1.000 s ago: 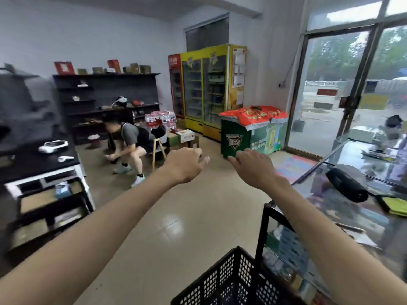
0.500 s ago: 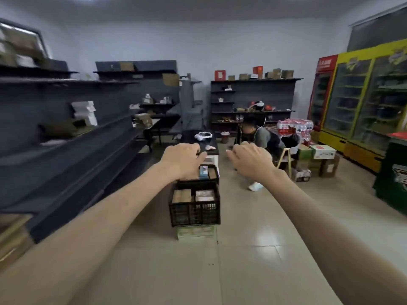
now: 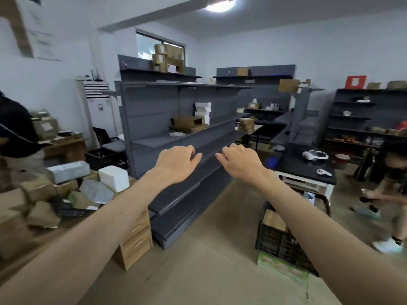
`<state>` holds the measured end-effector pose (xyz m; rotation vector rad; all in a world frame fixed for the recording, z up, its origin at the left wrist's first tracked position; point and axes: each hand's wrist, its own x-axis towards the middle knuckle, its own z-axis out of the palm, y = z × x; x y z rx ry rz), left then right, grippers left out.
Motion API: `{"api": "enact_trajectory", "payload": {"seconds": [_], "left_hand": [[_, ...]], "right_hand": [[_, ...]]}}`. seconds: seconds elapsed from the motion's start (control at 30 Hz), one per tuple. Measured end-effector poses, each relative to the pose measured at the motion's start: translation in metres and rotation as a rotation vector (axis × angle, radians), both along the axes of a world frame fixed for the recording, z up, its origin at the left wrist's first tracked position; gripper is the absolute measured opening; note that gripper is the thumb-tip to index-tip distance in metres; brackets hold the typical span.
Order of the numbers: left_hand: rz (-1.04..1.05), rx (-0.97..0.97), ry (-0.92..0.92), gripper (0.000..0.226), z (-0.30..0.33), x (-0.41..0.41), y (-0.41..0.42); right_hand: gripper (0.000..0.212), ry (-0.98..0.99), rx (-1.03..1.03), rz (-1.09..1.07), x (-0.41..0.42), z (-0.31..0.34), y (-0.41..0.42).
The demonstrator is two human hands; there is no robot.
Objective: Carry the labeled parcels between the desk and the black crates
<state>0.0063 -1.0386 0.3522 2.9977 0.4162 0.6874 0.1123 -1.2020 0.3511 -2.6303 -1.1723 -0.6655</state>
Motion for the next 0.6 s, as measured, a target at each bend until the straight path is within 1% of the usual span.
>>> {"api": "enact_trajectory", "payload": {"seconds": [0.2, 0.27, 0.33, 0.4, 0.6], "left_hand": [[0.242, 0.019, 0.036, 0.045, -0.003, -0.005, 0.075], [0.325, 0.015, 0.029, 0.045, 0.0, -0.008, 0.1], [0.404, -0.009, 0.013, 0.044, 0.002, -0.01, 0.123], [0.482, -0.037, 0.013, 0.044, 0.001, -0.012, 0.141], [0.674, -0.062, 0.006, 0.045, -0.018, -0.025, 0.175]], "right_hand": [[0.04, 0.012, -0.021, 0.22, 0.029, -0.002, 0.105], [0.039, 0.02, -0.044, 0.291, 0.036, 0.003, 0.139], [0.043, 0.015, -0.055, 0.363, 0.044, 0.008, 0.17], [0.047, 0.001, -0.068, 0.427, 0.053, 0.008, 0.197], [0.046, -0.005, -0.068, 0.595, 0.067, -0.012, 0.261]]}}
